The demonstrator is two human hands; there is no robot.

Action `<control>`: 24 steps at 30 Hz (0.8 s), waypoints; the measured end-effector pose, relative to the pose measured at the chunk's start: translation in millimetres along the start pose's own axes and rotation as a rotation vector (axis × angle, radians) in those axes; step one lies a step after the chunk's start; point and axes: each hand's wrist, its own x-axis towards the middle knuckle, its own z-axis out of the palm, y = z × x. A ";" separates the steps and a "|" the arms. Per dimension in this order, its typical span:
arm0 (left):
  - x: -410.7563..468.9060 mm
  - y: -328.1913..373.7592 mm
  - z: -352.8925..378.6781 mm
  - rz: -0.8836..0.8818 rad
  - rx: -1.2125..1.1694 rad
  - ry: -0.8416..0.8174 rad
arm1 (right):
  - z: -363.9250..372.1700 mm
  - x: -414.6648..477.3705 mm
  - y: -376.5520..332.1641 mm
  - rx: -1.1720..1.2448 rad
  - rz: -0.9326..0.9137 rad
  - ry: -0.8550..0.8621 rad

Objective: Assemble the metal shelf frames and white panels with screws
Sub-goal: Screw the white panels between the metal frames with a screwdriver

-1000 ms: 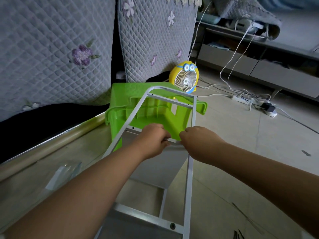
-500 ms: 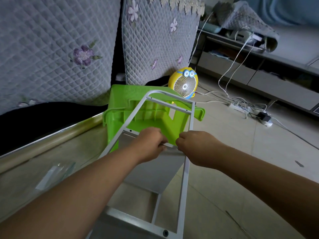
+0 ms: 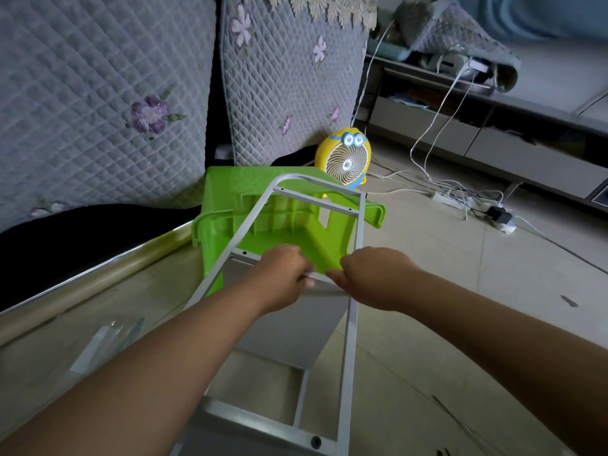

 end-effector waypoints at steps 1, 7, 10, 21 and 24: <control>-0.5 0.4 -0.8 0.002 0.000 0.001 | -3.1 -1.2 4.0 0.039 -0.022 0.014; -1.0 2.6 -2.4 0.023 0.016 -0.005 | -4.9 -5.2 15.9 0.101 -0.180 0.064; -1.9 2.5 -2.2 0.022 0.003 0.000 | -0.1 -5.3 14.4 0.108 -0.165 0.097; 1.3 0.0 0.3 0.033 -0.003 0.004 | -1.5 -2.9 17.6 0.126 -0.243 0.135; 1.3 1.0 -0.2 0.035 0.003 0.009 | -1.8 -2.8 19.5 0.068 -0.248 0.119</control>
